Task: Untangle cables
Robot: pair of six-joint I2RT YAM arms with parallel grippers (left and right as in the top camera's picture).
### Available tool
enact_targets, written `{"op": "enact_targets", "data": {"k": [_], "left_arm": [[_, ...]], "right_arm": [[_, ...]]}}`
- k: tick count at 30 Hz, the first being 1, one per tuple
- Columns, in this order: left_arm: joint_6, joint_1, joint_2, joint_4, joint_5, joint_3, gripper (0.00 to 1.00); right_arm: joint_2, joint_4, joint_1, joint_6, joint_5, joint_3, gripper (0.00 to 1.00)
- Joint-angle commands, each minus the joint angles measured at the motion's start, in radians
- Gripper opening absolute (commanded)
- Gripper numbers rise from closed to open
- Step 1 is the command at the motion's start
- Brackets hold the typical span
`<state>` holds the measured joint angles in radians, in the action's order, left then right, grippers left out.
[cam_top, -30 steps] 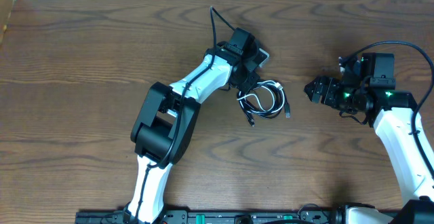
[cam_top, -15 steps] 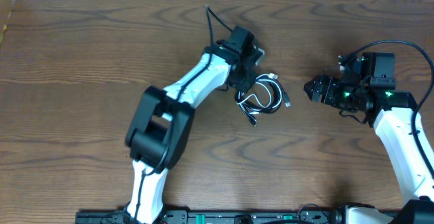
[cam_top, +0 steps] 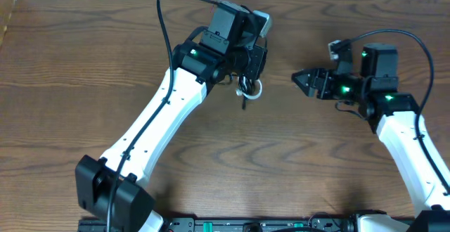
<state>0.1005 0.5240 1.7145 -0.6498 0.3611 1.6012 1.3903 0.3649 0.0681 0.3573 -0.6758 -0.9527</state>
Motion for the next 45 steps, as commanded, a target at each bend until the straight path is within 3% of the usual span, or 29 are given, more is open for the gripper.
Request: {"op": "enact_targets", "data": {"k": [1, 6, 12, 19, 25, 29, 31, 36, 41, 45], "left_arm": [[0.093, -0.004, 0.015, 0.0, 0.021, 0.002, 0.07], [0.12, -0.004, 0.015, 0.001, 0.034, 0.003, 0.07], [0.123, -0.003, -0.003, 0.007, 0.151, 0.003, 0.08], [0.127, -0.003, -0.015, 0.007, 0.259, 0.003, 0.07], [0.149, -0.003, -0.028, 0.007, 0.261, 0.003, 0.07], [0.148, -0.004, -0.05, 0.015, 0.26, 0.003, 0.08], [0.149, -0.004, -0.064, 0.028, 0.26, 0.003, 0.07], [0.148, -0.004, -0.113, 0.07, 0.258, 0.003, 0.08], [0.148, -0.031, -0.175, 0.082, 0.256, 0.003, 0.07], [0.148, -0.085, -0.217, 0.042, 0.206, 0.003, 0.08]], "right_arm": [[-0.005, -0.017, 0.036, 0.174, 0.022, -0.001, 0.66], [-0.002, -0.02, 0.092, 0.209, 0.103, -0.001, 0.64], [0.043, -0.037, 0.144, 0.251, 0.15, -0.001, 0.64], [0.146, -0.181, 0.193, 0.396, 0.15, -0.001, 0.63], [0.265, -0.32, 0.211, 0.548, 0.158, -0.001, 0.63], [0.345, -0.346, 0.215, 0.574, 0.118, -0.001, 0.61], [0.378, -0.338, 0.215, 0.574, 0.108, -0.001, 0.56], [0.426, -0.315, 0.214, 0.57, 0.108, -0.001, 0.18], [0.428, -0.261, 0.201, 0.516, 0.139, -0.001, 0.01], [0.428, -0.238, 0.18, 0.46, 0.141, -0.001, 0.01]]}}
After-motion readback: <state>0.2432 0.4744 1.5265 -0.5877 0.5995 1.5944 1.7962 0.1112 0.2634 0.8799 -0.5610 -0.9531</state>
